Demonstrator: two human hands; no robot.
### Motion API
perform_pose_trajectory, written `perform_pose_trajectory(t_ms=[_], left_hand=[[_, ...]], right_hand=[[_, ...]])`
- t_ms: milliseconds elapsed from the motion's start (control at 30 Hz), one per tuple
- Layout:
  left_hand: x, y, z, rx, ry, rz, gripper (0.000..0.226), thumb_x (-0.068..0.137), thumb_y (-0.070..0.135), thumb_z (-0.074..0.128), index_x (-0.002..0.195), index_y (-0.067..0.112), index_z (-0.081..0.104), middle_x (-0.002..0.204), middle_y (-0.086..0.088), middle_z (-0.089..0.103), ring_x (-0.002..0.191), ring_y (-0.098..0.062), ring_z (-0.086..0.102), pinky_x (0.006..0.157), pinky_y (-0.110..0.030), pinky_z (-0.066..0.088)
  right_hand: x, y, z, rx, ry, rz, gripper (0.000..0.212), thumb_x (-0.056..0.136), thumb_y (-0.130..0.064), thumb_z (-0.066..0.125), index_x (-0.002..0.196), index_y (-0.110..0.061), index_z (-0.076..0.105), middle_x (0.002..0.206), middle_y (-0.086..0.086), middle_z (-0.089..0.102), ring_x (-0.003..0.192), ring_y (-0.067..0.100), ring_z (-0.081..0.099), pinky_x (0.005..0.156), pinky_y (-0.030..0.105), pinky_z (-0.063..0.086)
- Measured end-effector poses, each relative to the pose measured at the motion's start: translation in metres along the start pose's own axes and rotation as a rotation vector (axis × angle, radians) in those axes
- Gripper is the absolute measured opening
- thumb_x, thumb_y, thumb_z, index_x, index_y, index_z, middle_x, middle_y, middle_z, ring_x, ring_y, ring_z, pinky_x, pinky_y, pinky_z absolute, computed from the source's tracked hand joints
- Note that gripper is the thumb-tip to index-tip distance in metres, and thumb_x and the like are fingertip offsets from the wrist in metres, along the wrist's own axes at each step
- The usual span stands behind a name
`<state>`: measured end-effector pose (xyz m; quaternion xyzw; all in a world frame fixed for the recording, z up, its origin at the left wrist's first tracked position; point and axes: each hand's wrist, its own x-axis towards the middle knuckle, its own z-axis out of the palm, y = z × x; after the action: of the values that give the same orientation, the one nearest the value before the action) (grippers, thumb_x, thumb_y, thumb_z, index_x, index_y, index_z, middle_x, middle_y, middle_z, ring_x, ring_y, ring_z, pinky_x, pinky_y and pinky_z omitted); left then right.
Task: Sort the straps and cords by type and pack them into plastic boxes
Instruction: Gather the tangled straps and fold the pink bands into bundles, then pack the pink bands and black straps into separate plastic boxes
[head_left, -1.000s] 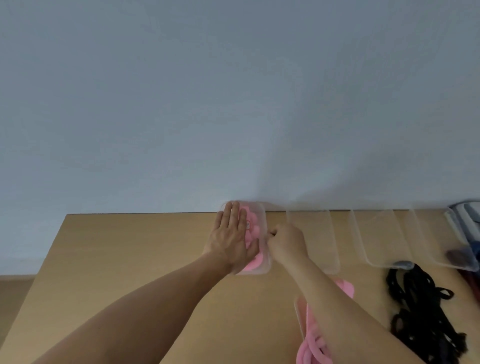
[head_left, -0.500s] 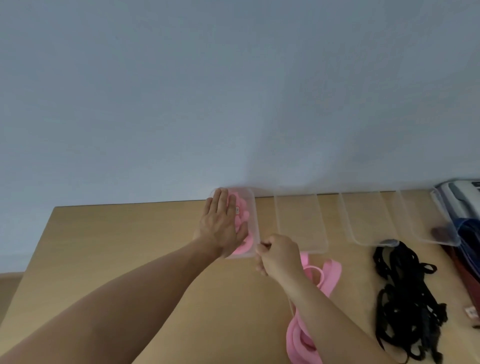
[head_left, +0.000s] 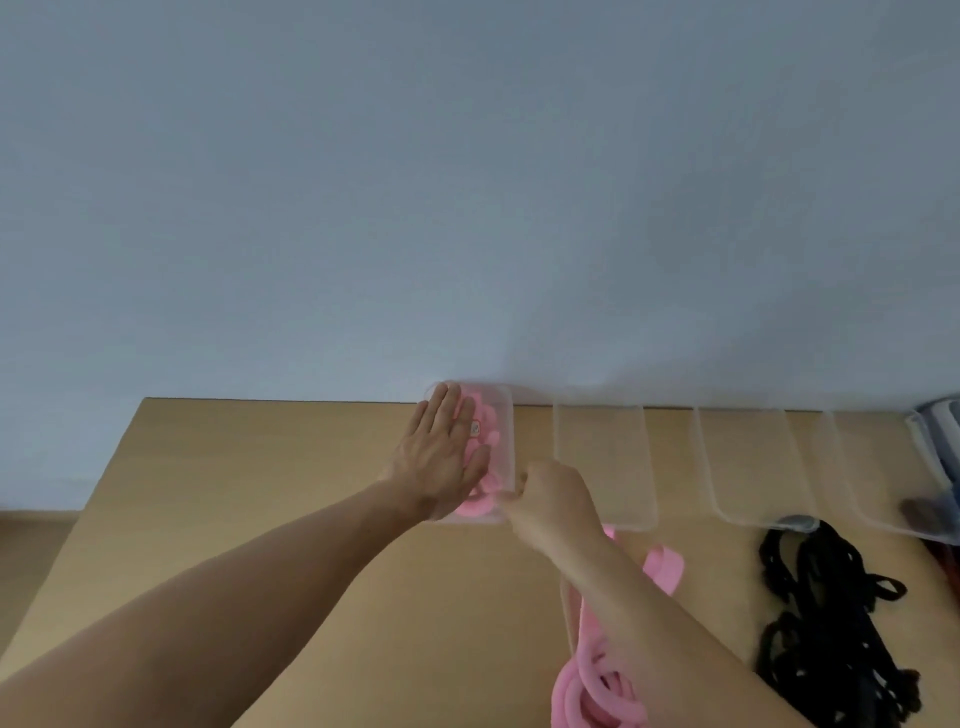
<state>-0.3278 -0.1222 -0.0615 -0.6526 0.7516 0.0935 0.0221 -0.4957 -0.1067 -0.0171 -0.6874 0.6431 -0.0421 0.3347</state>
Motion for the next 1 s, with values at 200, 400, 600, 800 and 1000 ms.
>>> perform_pose_trajectory(t_ms=[200, 400, 600, 800, 1000], left_hand=[[-0.010, 0.007, 0.005, -0.020, 0.060, -0.103, 0.065, 0.104, 0.043, 0.015, 0.156, 0.006, 0.002, 0.164, -0.013, -0.009, 0.151, -0.026, -0.016, 0.121, -0.038, -0.006], [-0.009, 0.006, 0.013, -0.037, 0.003, -0.141, 0.066, 0.104, 0.044, 0.017, 0.156, 0.009, -0.001, 0.164, -0.010, -0.011, 0.150, -0.023, -0.017, 0.123, -0.039, -0.002], [-0.009, 0.016, -0.027, 0.005, -0.091, -0.182, 0.070, 0.101, 0.048, 0.021, 0.157, 0.011, 0.002, 0.165, -0.007, -0.011, 0.150, -0.024, -0.020, 0.120, -0.049, -0.005], [-0.063, 0.064, -0.046, -0.388, 0.190, -0.069, 0.039, 0.097, 0.021, 0.048, 0.134, 0.012, 0.056, 0.137, -0.008, 0.055, 0.127, -0.027, 0.049, 0.101, -0.033, 0.036], [-0.099, 0.105, -0.024, -0.564, -0.077, 0.025, 0.033, 0.097, 0.012, 0.046, 0.125, 0.012, 0.065, 0.126, -0.003, 0.067, 0.113, -0.018, 0.060, 0.085, -0.015, 0.037]], right_hand=[[0.032, -0.017, -0.019, -0.219, 0.077, -0.213, 0.034, 0.100, -0.030, 0.044, 0.093, -0.007, 0.069, 0.096, 0.013, 0.072, 0.091, 0.032, 0.066, 0.064, 0.027, 0.035], [0.038, -0.014, -0.021, -0.268, 0.040, -0.231, 0.036, 0.104, -0.026, 0.037, 0.112, -0.007, 0.066, 0.110, 0.011, 0.069, 0.101, 0.027, 0.063, 0.074, 0.028, 0.036], [0.020, -0.007, -0.039, -0.130, 0.131, -0.278, 0.026, 0.096, -0.024, 0.048, 0.078, -0.015, 0.064, 0.081, 0.008, 0.067, 0.076, 0.030, 0.059, 0.062, 0.030, 0.035], [-0.043, 0.050, -0.049, -0.046, 0.319, -0.230, 0.013, 0.092, -0.026, 0.058, 0.093, -0.018, 0.068, 0.091, -0.003, 0.068, 0.082, 0.018, 0.062, 0.072, 0.035, 0.051], [-0.106, 0.092, -0.034, -0.105, 0.080, -0.226, 0.012, 0.089, -0.033, 0.060, 0.089, -0.023, 0.067, 0.087, -0.009, 0.066, 0.077, 0.010, 0.058, 0.070, 0.026, 0.048]])
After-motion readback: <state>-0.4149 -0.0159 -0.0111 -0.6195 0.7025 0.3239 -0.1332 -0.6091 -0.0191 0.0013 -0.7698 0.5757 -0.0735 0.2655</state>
